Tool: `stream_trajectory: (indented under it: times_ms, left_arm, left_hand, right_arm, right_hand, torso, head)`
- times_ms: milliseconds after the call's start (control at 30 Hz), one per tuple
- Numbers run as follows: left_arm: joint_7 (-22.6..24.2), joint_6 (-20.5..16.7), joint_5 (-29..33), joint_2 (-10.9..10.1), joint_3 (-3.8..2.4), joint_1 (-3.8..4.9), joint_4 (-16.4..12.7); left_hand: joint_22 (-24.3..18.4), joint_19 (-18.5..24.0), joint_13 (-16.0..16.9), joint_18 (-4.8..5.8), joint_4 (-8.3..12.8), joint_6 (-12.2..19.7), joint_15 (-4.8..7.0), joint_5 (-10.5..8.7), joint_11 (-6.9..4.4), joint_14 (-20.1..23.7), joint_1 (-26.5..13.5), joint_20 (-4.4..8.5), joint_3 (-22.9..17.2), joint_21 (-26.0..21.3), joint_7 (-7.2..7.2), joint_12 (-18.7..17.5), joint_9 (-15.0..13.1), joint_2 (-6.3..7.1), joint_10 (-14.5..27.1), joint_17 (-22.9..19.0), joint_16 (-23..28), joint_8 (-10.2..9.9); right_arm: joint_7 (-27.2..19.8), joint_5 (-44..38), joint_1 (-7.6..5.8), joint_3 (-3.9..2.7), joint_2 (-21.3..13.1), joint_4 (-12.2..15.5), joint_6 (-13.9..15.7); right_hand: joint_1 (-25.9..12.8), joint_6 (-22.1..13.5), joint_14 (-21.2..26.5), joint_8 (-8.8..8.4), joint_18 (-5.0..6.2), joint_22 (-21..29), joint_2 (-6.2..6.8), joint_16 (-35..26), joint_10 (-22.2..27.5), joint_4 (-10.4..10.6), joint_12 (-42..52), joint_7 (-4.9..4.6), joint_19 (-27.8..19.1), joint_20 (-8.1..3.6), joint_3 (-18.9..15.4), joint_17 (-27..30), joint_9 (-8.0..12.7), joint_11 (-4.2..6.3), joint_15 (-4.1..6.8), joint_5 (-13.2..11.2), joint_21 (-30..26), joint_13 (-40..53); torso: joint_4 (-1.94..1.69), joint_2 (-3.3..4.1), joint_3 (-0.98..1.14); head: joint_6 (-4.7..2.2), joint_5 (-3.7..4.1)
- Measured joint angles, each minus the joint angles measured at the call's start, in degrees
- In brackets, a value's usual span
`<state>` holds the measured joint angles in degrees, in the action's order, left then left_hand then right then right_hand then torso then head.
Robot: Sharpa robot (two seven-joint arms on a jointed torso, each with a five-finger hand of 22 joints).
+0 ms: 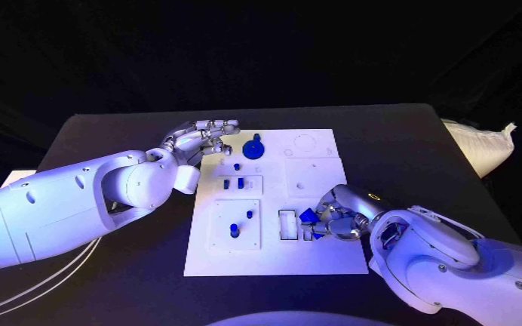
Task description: Assemble the parts on the task board
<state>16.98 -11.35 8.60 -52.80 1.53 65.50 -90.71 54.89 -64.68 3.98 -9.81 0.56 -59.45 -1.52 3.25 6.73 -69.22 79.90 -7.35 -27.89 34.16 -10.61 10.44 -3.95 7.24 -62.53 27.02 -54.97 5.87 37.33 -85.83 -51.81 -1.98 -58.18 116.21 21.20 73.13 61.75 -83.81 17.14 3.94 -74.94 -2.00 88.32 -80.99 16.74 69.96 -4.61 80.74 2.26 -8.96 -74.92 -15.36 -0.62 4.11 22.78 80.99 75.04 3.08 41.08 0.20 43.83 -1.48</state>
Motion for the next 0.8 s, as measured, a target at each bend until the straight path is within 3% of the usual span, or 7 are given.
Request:
stream_trajectory:
  times_ms: [167, 200, 300, 400, 800]
  left_arm:
    - [0.0, 0.01, 0.0, 0.01, 0.0, 0.0, -0.06]
    - [0.0, 0.01, -0.01, 0.01, 0.0, 0.0, -0.07]
    - [-0.01, 0.01, -0.01, 0.01, 0.0, 0.0, -0.11]
    - [-0.01, 0.02, -0.01, 0.01, 0.0, 0.0, -0.13]
    - [-0.02, 0.09, -0.02, 0.03, -0.01, 0.0, -0.16]
  left_hand:
    - [0.0, 0.0, 0.0, 0.01, 0.0, 0.0, 0.03, 0.0, 0.0, 0.03, 0.0, 0.0, 0.0, 0.0, 0.0, 0.0, 0.0, 0.0, 0.0, 0.0, 0.0, 0.0]
    - [0.0, 0.0, 0.0, 0.0, 0.0, 0.0, 0.03, 0.0, 0.0, 0.02, 0.0, 0.0, 0.0, 0.0, 0.0, 0.0, 0.0, 0.0, 0.0, 0.0, 0.0, 0.0]
    - [0.0, 0.0, 0.0, 0.01, 0.0, 0.0, 0.02, 0.0, 0.0, 0.02, 0.0, 0.0, 0.0, 0.0, 0.0, 0.0, 0.0, 0.0, 0.0, 0.0, 0.0, 0.0]
    - [0.0, 0.0, 0.0, 0.0, 0.0, 0.0, 0.02, 0.0, 0.0, 0.02, 0.0, 0.0, 0.0, 0.0, 0.0, 0.0, 0.0, 0.0, 0.0, 0.0, 0.0, 0.0]
    - [0.01, 0.0, 0.0, 0.0, 0.0, 0.0, 0.0, 0.0, 0.0, 0.0, 0.0, 0.0, 0.0, 0.0, 0.0, 0.0, 0.0, 0.0, 0.0, 0.01, 0.0, 0.0]
  right_arm:
    - [0.26, 2.08, -0.01, 0.0, 1.64, -0.86, -1.12]
    - [0.3, 2.24, -0.03, 0.0, 1.9, -0.98, -1.29]
    - [0.56, 2.42, -0.05, -0.01, 2.74, -1.51, -1.78]
    - [0.94, 2.36, -0.04, 0.0, 3.37, -1.97, -2.05]
    - [2.11, 0.5, -0.09, 0.01, 5.07, -2.5, -1.96]
  right_hand:
    - [-0.83, 0.29, -0.21, 0.0, 0.0, 0.0, -0.8, 0.0, -0.01, 0.08, -0.01, -0.29, 0.0, 0.0, -1.14, 0.0, -0.03, 0.0, 0.2, 0.0, 0.0, 0.24]
    - [-1.02, 0.3, -0.21, 0.0, 0.0, 0.0, -0.97, 0.0, -0.01, 0.01, -0.01, -0.3, 0.0, 0.0, -1.4, 0.0, -1.18, 0.0, 0.2, 0.0, 0.0, 0.25]
    - [-1.94, 0.3, -0.22, 0.0, 0.0, 0.01, -0.91, 0.0, -0.01, 0.06, -0.02, -0.3, 0.0, 0.0, -1.84, 0.0, -1.4, 0.0, 0.21, 0.01, 0.0, 0.25]
    - [-2.67, 0.55, -0.23, 0.0, 0.0, 0.01, -0.77, 0.0, -0.23, 0.03, -0.28, -0.25, 0.05, -0.05, -2.1, 0.01, -3.4, 0.2, 0.21, -0.43, 0.0, 0.18]
    - [-4.68, 1.61, -0.2, 0.02, 0.0, 0.02, -1.38, 0.22, -0.86, 0.0, 0.32, 0.39, 0.2, -0.2, -3.56, 0.01, -3.89, 0.79, 0.23, -1.92, 0.0, -0.14]
  torso:
    - [-0.01, 0.0, 0.01]
    - [-0.01, 0.01, 0.01]
    - [0.01, 0.02, 0.01]
    - [0.03, 0.04, 0.03]
    - [0.05, 0.07, 0.11]
  head:
    - [-0.04, -0.06]
    - [-0.05, -0.11]
    - [-0.09, -0.16]
    - [-0.11, -0.21]
    - [-0.07, -0.47]
